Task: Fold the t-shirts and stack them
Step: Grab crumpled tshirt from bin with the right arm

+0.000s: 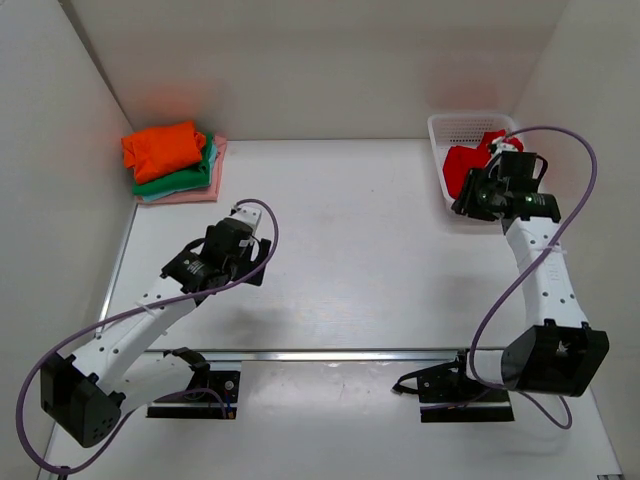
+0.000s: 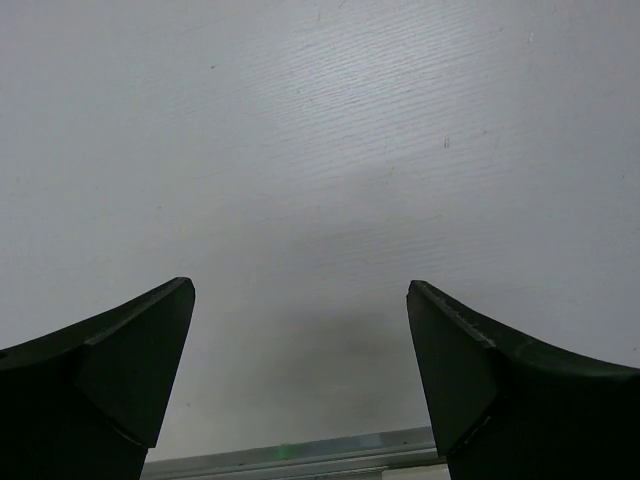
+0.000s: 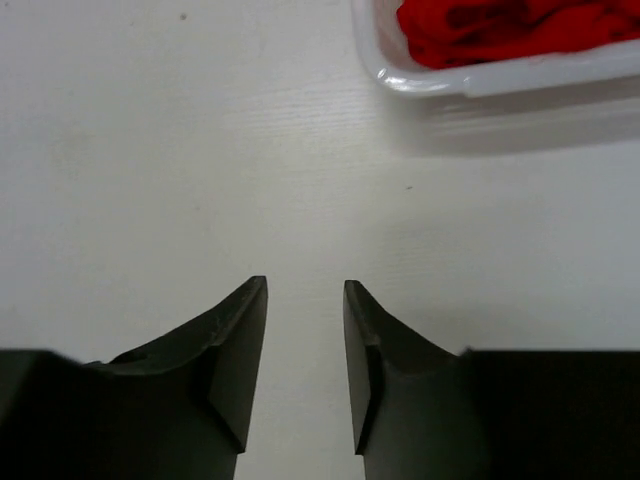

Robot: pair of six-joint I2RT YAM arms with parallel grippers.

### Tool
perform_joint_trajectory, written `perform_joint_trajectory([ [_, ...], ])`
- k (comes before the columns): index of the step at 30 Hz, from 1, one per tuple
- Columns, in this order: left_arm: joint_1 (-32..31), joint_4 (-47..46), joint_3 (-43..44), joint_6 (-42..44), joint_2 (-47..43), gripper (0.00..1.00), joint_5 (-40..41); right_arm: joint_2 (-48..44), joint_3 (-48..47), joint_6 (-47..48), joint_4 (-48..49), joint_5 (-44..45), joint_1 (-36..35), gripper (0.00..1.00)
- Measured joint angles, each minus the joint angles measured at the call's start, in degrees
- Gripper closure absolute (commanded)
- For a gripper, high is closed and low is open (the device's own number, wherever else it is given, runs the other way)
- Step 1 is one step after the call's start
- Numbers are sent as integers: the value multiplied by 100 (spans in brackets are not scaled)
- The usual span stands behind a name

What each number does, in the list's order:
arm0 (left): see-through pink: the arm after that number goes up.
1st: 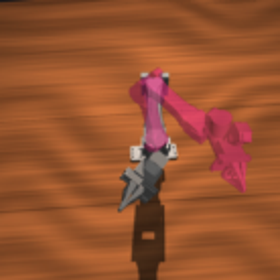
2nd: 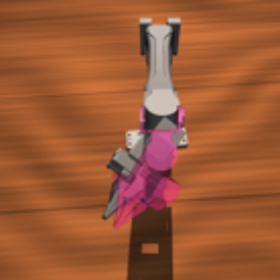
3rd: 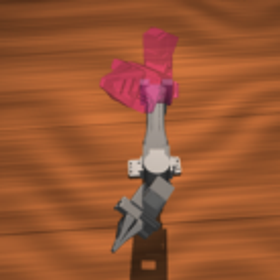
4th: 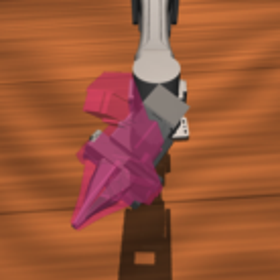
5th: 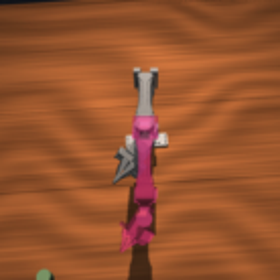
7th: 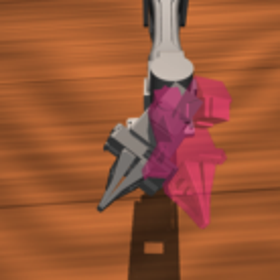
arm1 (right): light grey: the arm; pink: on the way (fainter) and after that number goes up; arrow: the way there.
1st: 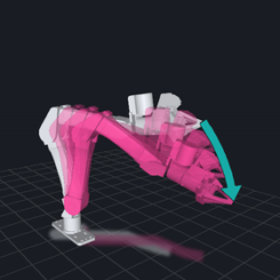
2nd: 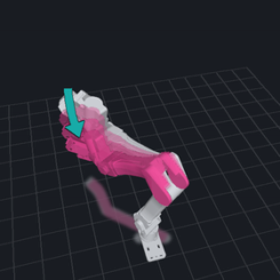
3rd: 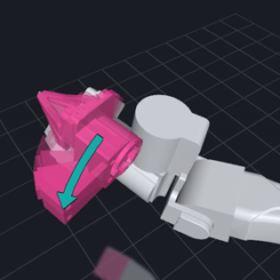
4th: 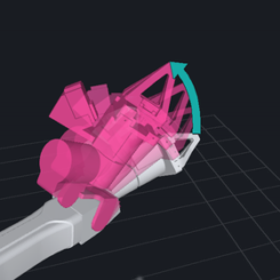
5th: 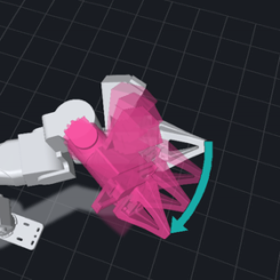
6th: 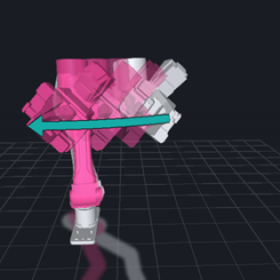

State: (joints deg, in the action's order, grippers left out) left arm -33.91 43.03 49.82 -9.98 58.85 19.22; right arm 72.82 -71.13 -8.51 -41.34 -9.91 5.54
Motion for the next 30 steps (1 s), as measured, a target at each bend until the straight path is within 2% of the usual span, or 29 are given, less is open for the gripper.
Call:
perform_joint_trajectory([
  [5,50,-28,-35,-111,-107,1,96,597,-973,234,-122,472,46,40],
  [7,107,-59,-68,-87,-162,1,81,957,-1499,249,-144,544,146,22],
  [8,131,-79,-70,-37,-173,1,68,1147,-1786,243,-114,555,229,21],
  [10,175,-131,-70,59,-164,1,50,1534,-2315,271,35,557,413,47],
  [11,201,-153,-70,114,-142,4,42,1757,-2621,269,107,553,487,92],
  [12,219,-179,-68,186,-103,13,11,1987,-2916,275,166,538,551,100],
  [13,238,-210,-59,238,-44,48,-44,2240,-3220,221,216,520,608,100],
  [14,269,-238,-46,262,33,89,-96,2465,-3477,210,273,505,647,100],
  [15,310,-280,-22,286,129,100,-131,2728,-3724,205,334,494,664,100],
  [16,343,-317,-2,284,221,100,-125,2942,-3901,210,352,490,664,96],
  [17,387,-328,31,269,328,100,-114,3169,-4079,214,350,492,664,77],
  [18,448,-358,70,264,444,100,-116,3412,-4229,223,352,505,664,68],
  [19,503,-411,101,280,544,100,-118,3650,-4367,264,350,542,664,66],
  [20,551,-457,144,293,656,94,-120,3877,-4478,315,361,586,664,65],
  [21,590,-496,190,332,769,91,-122,4118,-4581,367,361,610,662,58],
  [22,634,-535,234,350,874,81,-131,4350,-4675,382,358,632,664,51],
  [25,796,-671,352,365,1231,68,-361,5110,-5082,444,332,734,699,45],
  [26,927,-802,426,304,1541,69,-516,5729,-5431,509,339,802,734,37],
  [27,970,-857,433,286,1652,70,-568,5936,-5517,503,299,844,734,34],
  [30,1200,-977,463,164,1921,72,-765,6719,-6240,562,103,1086,710,34],
])
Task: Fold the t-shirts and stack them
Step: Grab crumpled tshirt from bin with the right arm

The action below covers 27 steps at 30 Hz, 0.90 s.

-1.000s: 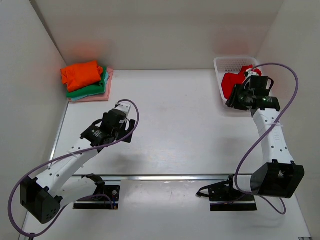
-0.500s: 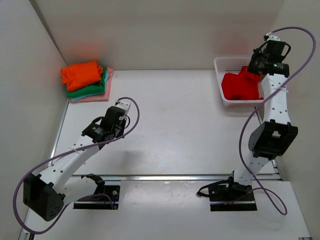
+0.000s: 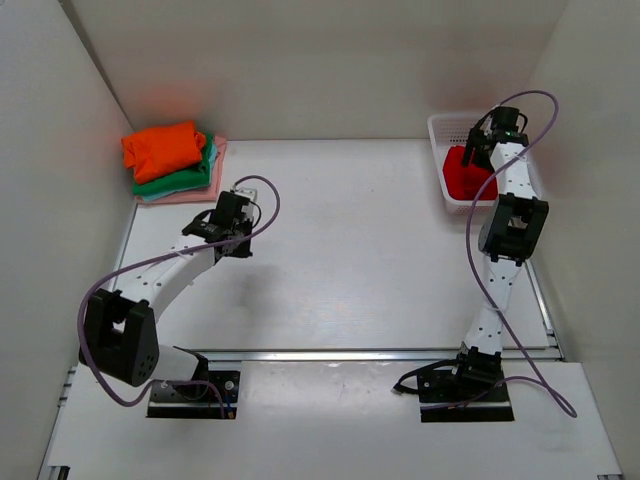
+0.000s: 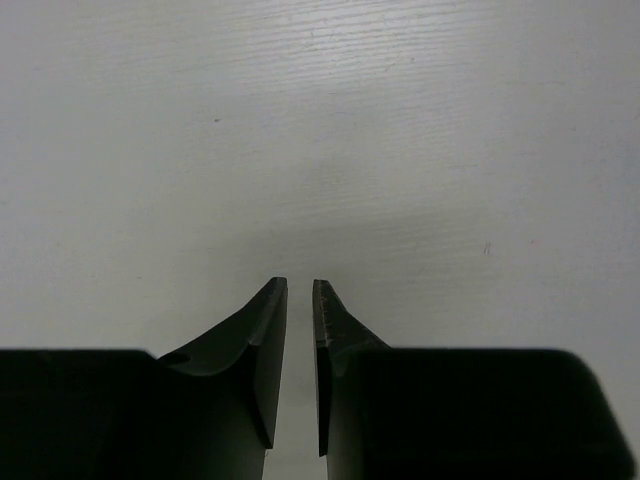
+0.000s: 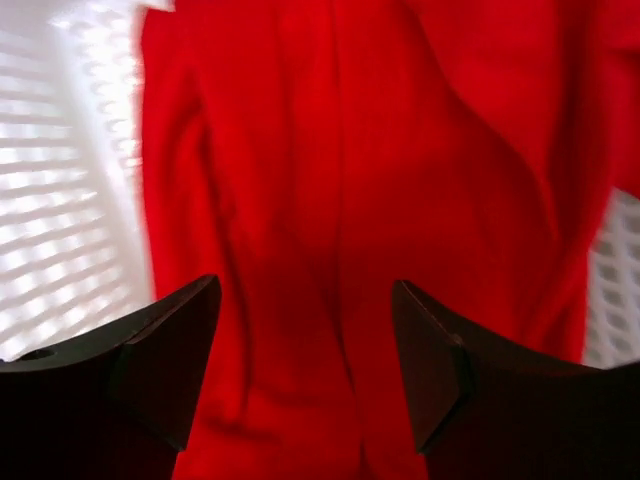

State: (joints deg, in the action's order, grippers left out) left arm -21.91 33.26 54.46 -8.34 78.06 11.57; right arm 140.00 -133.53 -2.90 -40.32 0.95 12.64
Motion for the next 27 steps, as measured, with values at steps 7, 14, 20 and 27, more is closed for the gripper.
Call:
perform_joint_trajectory([
  [7,413,-254,7,-227,133,72,-293,741,-264,7,-168,254,-59,40],
  [14,367,-352,4,-267,96,70,-315,778,-448,46,-356,280,-57,100],
  [20,127,-323,-33,-166,-184,72,-151,776,-612,28,-518,181,-52,100],
  [27,-33,-313,-48,-177,-658,73,-140,-212,-531,59,-133,168,-107,100],
])
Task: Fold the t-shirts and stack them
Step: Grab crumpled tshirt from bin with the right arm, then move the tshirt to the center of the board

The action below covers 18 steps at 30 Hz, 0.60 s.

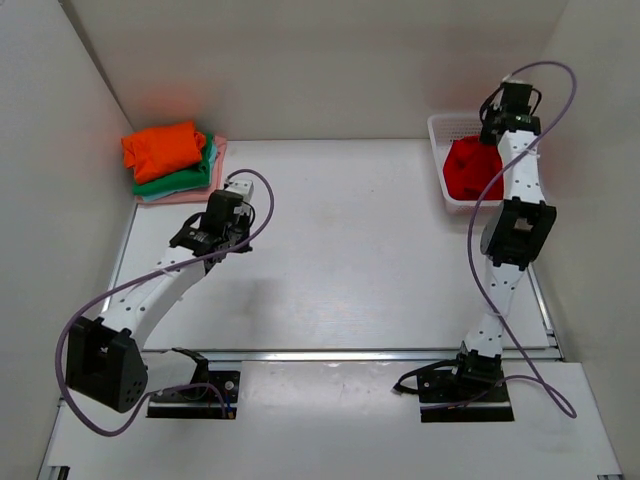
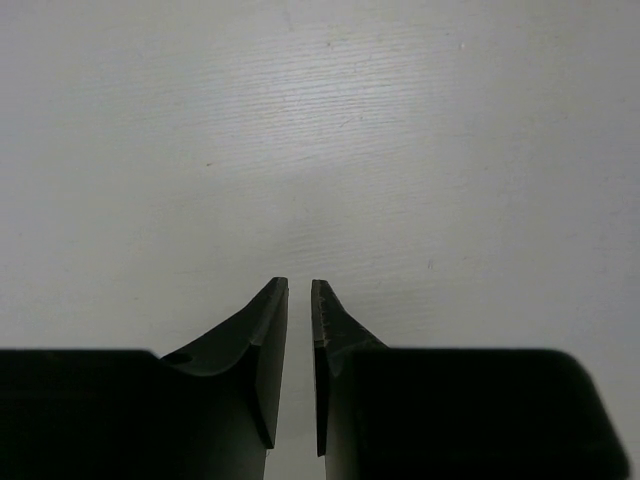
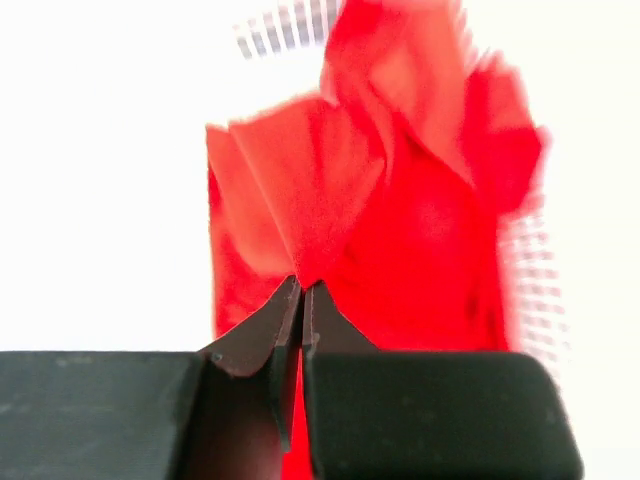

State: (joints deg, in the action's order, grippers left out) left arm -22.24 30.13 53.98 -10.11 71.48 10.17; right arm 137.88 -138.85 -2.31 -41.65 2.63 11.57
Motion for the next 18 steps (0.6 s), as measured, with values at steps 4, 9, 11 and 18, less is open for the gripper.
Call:
perform_joint_trajectory([
  [4,-144,-7,-9,15,-219,73,22,-1311,129,129,358,-85,-129,100],
  [9,-323,4,-92,7,-531,74,129,-2844,162,260,872,-424,-551,100],
  [11,-361,48,-120,-4,-645,73,162,-3254,164,369,1088,-601,-837,100],
  [18,-448,391,-15,-24,-1023,82,608,-4306,868,420,1943,-999,-2385,100],
])
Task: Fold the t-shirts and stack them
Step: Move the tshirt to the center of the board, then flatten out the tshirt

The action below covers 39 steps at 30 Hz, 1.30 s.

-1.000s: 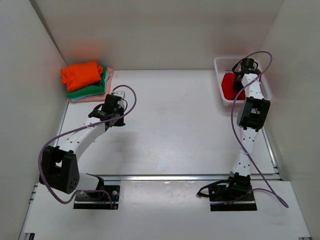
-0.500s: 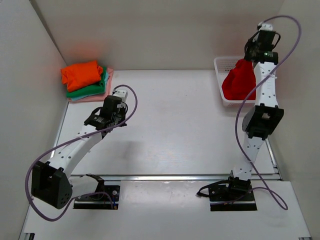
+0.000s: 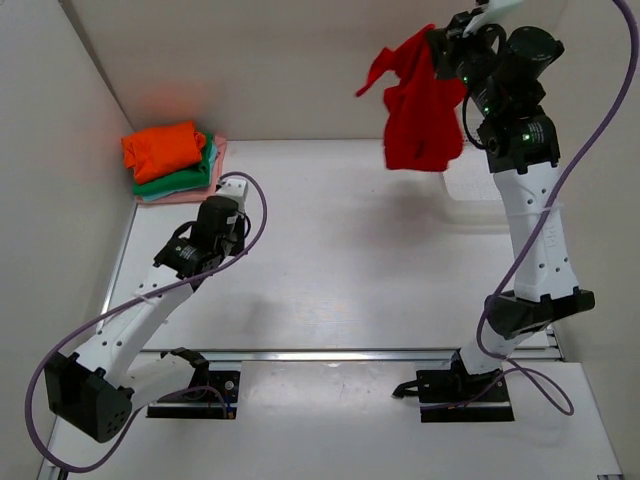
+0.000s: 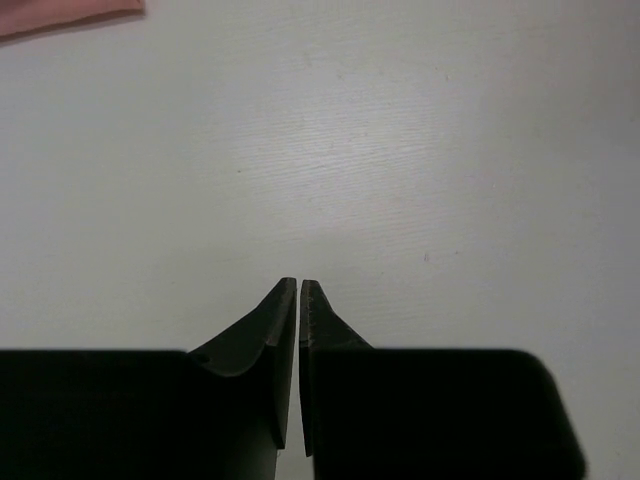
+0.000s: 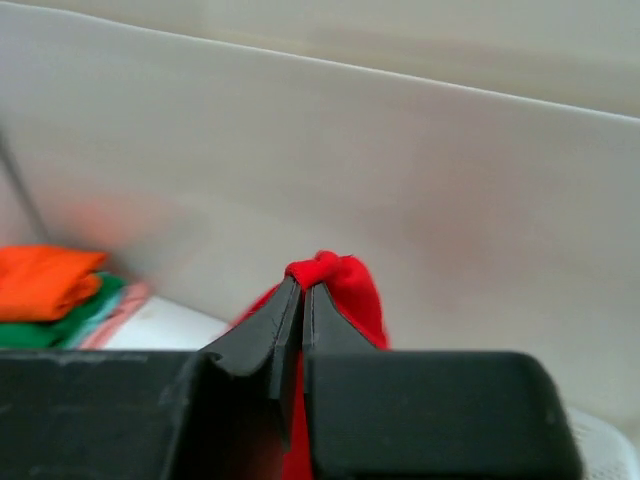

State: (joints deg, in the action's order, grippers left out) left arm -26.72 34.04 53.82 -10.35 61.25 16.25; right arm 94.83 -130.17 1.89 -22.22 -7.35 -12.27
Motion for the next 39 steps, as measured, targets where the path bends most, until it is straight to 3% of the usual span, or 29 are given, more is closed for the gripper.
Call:
perform_joint_trajectory([
  [6,-66,243,1617,-17,136,80,372,-221,632,-409,-208,68,-761,100],
  [11,-116,-166,2428,-122,341,77,409,393,627,-1128,-1661,20,-553,99],
  [12,-116,-229,2444,-177,431,74,376,638,503,-1222,-2022,-13,-446,87],
  [15,-70,-409,2214,-396,826,73,76,1403,463,-1351,-2942,-101,-79,74],
  [16,-50,-505,1980,-457,981,73,-109,1554,619,-1329,-3093,-105,-13,72],
  [19,-46,-533,1228,-636,1412,61,-616,1679,1596,-1235,-3449,-35,149,68],
  [21,-44,-476,710,-813,1624,60,-957,1631,2221,-1169,-3521,-39,103,68],
  [28,-79,-463,-503,-1416,1644,52,-1633,1294,3456,-1102,-2848,-455,-439,62],
  [39,-295,-1495,-518,-2697,3038,49,-2433,1200,4885,-1283,-1919,-190,-708,48],
])
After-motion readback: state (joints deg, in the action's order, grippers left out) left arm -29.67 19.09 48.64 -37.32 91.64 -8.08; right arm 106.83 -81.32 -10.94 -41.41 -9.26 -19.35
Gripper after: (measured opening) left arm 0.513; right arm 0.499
